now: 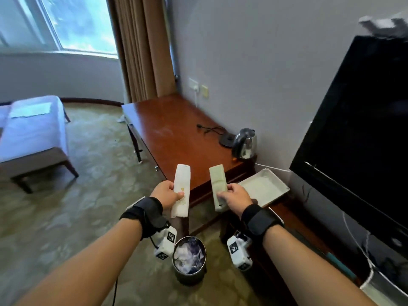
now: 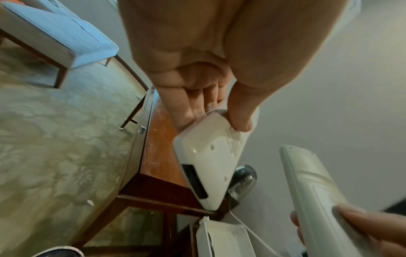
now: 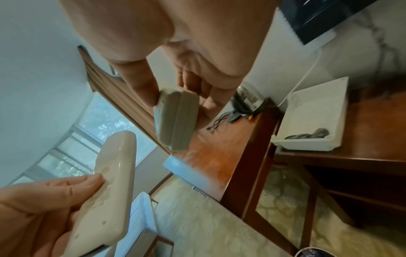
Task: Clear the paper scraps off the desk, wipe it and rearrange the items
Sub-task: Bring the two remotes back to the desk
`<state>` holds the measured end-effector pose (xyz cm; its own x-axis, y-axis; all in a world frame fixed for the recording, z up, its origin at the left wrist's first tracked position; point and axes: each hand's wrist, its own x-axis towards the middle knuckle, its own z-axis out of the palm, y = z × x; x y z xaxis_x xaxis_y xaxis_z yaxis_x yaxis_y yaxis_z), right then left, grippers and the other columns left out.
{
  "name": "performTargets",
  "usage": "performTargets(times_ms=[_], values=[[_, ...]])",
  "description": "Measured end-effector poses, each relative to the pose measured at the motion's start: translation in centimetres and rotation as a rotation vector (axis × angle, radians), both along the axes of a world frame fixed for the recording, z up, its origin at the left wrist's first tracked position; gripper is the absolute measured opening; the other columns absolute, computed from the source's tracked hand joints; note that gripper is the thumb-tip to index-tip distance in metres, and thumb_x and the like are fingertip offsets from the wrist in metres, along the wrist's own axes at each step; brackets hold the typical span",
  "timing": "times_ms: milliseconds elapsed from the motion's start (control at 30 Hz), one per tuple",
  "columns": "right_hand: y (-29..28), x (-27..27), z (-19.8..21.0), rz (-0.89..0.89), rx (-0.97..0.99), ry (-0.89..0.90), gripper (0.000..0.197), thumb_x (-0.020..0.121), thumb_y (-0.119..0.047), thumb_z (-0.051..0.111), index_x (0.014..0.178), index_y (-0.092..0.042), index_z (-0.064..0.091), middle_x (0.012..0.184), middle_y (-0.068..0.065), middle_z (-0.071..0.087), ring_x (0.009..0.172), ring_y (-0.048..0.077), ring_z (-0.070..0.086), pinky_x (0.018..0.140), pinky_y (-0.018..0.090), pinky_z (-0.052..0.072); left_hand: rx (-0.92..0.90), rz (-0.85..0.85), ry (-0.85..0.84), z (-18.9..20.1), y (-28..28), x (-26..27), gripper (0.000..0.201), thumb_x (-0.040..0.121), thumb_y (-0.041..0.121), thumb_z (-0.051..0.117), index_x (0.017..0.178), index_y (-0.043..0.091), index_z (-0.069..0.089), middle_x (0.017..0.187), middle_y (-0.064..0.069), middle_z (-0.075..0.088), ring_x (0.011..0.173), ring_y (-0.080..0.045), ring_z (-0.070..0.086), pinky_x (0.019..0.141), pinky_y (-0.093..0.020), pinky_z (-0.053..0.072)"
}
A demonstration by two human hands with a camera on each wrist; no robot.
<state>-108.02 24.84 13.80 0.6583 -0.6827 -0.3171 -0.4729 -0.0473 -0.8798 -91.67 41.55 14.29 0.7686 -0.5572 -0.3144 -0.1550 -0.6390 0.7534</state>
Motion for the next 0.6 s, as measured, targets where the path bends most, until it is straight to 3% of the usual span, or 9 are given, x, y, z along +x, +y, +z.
performTargets(times_ms=[133, 233, 367, 500, 600], values=[[1.0, 7.6, 0.0, 0.097, -0.011, 0.002, 0.026, 0.081, -0.02, 0.071, 0.103, -0.015, 0.06, 0.098, 0.005, 0.069, 0.089, 0.023, 0.069, 0.082, 0.045, 0.058, -0.057, 0.112, 0.041, -1.1, 2.2, 6.8, 0.02, 0.083, 0.021, 0.078, 0.087, 0.012, 0.06, 0.094, -0.01, 0.071, 0.088, -0.029, 0.069, 0.083, -0.051, 0.057], [1.2, 14.3, -0.1, 0.192, -0.018, -0.017, 0.02, 0.084, -0.017, 0.07, 0.1, -0.014, 0.059, 0.103, 0.008, 0.068, 0.093, 0.025, 0.067, 0.082, 0.043, 0.058, -0.11, 0.209, 0.059, -2.2, 3.8, 11.7, 0.017, 0.085, 0.01, 0.075, 0.082, 0.013, 0.059, 0.096, -0.017, 0.071, 0.087, -0.03, 0.068, 0.085, -0.053, 0.055], [2.0, 23.4, 0.1, 0.332, -0.015, -0.005, 0.015, 0.087, -0.015, 0.068, 0.097, -0.016, 0.057, 0.102, 0.007, 0.067, 0.094, 0.027, 0.066, 0.079, 0.044, 0.058, -0.122, 0.347, 0.045, -0.7, 6.2, 16.6, 0.022, 0.087, 0.003, 0.072, 0.075, 0.014, 0.057, 0.087, -0.012, 0.067, 0.082, -0.025, 0.063, 0.081, -0.04, 0.053], [3.6, 31.7, 0.2, 0.442, -0.011, -0.016, 0.015, 0.084, -0.019, 0.069, 0.09, -0.022, 0.056, 0.103, 0.008, 0.069, 0.093, 0.028, 0.067, 0.079, 0.045, 0.058, -0.126, 0.456, 0.047, 0.0, 8.3, 22.4, 0.009, 0.088, 0.008, 0.072, 0.09, 0.003, 0.065, 0.09, -0.014, 0.068, 0.085, -0.028, 0.066, 0.08, -0.042, 0.055], [5.0, 37.1, -0.1, 0.452, 0.048, -0.018, 0.016, 0.084, -0.017, 0.069, 0.095, -0.019, 0.057, 0.105, 0.011, 0.067, 0.09, 0.028, 0.068, 0.07, 0.043, 0.06, -0.143, 0.508, 0.071, 0.6, 8.7, 26.4, 0.014, 0.091, 0.006, 0.067, 0.081, 0.011, 0.058, 0.093, -0.011, 0.066, 0.088, -0.026, 0.065, 0.082, -0.04, 0.054]])
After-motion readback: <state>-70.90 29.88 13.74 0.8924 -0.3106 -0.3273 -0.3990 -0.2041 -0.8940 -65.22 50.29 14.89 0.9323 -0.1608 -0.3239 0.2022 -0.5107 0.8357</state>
